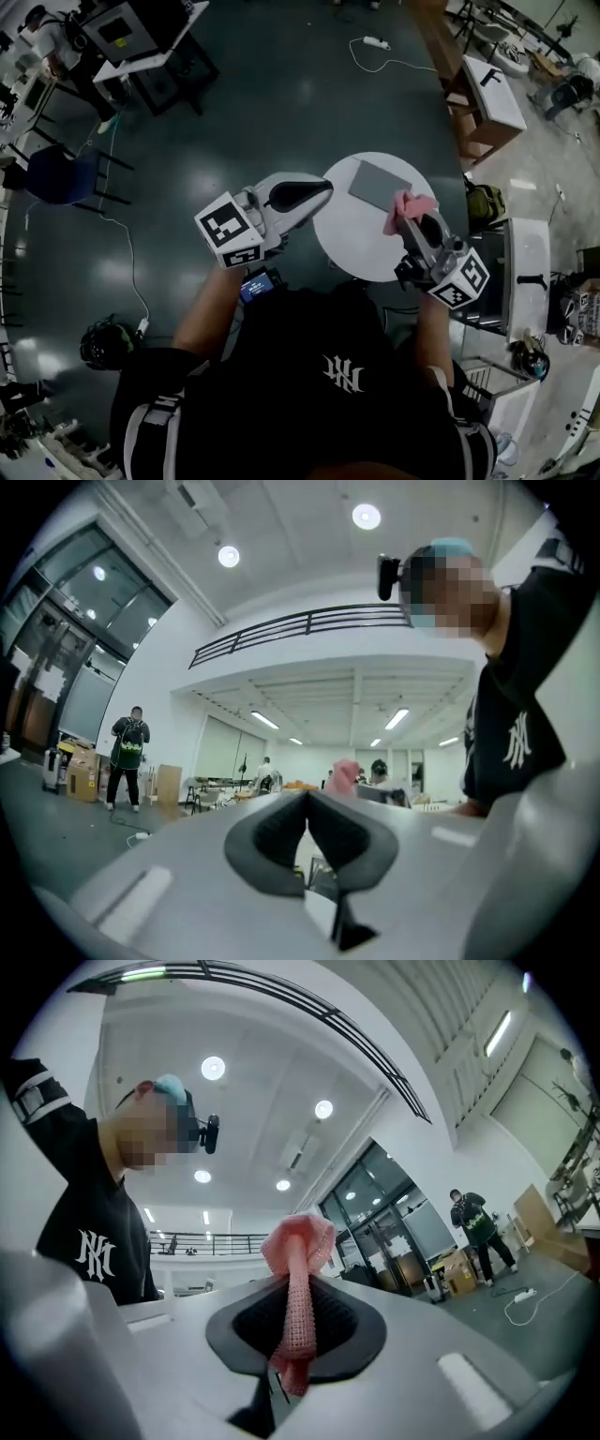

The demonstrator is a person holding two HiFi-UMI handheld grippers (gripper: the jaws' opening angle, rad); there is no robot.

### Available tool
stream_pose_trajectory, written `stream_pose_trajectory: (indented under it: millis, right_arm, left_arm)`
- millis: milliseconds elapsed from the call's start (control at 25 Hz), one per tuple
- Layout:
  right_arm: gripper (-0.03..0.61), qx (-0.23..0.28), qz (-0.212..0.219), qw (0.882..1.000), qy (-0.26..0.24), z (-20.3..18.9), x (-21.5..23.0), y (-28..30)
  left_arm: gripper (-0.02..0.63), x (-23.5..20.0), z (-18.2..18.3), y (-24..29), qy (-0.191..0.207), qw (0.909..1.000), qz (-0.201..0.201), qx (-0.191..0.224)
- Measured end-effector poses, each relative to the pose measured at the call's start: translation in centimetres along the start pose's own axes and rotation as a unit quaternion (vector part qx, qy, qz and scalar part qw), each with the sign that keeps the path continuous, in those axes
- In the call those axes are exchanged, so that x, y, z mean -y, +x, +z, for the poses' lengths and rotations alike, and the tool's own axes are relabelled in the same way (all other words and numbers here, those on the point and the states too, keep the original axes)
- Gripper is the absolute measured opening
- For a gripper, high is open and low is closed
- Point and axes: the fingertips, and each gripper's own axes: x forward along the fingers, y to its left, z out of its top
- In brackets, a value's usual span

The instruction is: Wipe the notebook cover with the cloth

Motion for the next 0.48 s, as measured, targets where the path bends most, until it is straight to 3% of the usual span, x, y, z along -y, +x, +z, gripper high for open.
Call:
stream_pose_trajectory:
  millis: [160, 320, 480]
  right_arm:
    - [0.035, 0.013, -0.029, 1.000, -0.002, -0.8, -5.0, 2.7]
    - [0.035, 0.012, -0.040, 0.999, -0.019, -0.3, -7.2, 1.7]
    - [0.035, -0.028, -0.034, 0.998, -0.049, -2.3, -11.2, -1.9]
  left_arm:
    - [0.003, 0.8, 1.7, -8.4, -0.011, 0.9998, 0.002, 0.017]
    - [0.003, 1.0, 0.6, -10.9, -0.028, 0.9994, 0.010, 0.016]
    - [0.003, 5.1, -1.3, -12.3, -0.039, 0.9987, 0.007, 0.031]
